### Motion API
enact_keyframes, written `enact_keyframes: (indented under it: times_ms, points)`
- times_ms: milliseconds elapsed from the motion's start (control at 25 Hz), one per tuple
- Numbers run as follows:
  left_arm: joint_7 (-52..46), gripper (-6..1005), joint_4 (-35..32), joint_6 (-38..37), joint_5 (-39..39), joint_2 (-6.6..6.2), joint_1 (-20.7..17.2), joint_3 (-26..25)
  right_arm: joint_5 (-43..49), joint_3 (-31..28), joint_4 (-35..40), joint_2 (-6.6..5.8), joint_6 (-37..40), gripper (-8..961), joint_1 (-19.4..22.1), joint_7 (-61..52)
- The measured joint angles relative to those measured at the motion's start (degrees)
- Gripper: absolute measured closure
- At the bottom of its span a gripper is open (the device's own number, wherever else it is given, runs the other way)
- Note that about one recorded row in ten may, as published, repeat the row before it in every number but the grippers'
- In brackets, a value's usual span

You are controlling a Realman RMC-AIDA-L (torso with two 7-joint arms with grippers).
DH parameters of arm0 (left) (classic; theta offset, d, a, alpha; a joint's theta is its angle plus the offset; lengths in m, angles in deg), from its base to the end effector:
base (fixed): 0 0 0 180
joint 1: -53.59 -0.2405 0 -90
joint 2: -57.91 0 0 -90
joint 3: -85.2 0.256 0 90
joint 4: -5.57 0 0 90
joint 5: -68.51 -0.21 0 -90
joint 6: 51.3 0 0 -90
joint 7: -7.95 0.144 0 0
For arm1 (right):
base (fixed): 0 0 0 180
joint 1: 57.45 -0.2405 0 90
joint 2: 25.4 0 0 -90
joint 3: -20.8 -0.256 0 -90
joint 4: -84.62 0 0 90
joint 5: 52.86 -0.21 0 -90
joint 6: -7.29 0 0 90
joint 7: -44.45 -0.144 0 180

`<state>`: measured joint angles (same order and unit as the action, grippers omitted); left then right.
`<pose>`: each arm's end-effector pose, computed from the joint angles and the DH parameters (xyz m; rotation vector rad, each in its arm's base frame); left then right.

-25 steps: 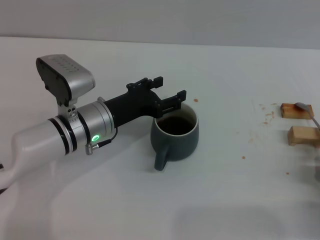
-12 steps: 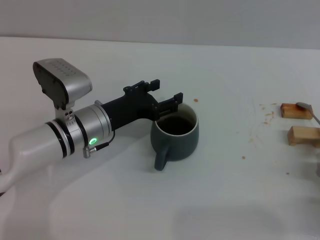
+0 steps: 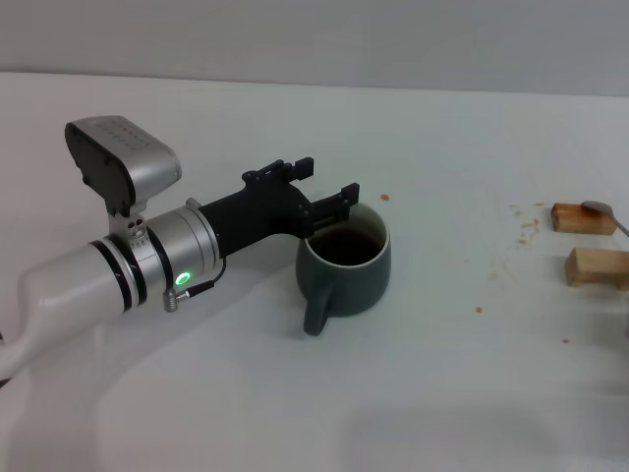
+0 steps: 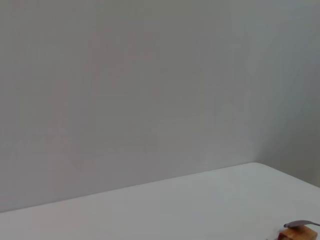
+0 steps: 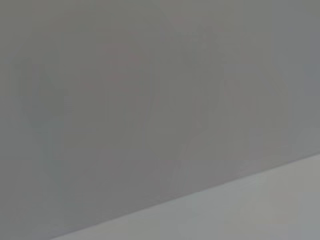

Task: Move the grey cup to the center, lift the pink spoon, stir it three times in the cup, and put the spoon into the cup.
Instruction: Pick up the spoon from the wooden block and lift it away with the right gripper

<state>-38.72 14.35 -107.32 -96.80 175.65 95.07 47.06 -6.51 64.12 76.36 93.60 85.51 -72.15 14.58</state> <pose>-0.2309 0.3665 -0.0979 -2.3962 -0.6890 -0.7831 0.3875 0.2223 -0.0271 -1.5329 0.9539 0.8074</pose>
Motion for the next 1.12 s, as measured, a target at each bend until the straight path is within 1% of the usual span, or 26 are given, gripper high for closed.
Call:
enact_keyframes:
  times_ms: [480,1120]
  points:
    - [0.0,206,-0.1,0.0,0.1,0.03,-0.1,0.0,1.2,1.0,4.0,-0.36,2.9,816,-0.3,-0.2]
    - [0.0,205,-0.1,0.0,0.1,0.03,-0.1,-0.1,2.0,2.8,11.5,-0.48,3.5,817,-1.0,-2.2]
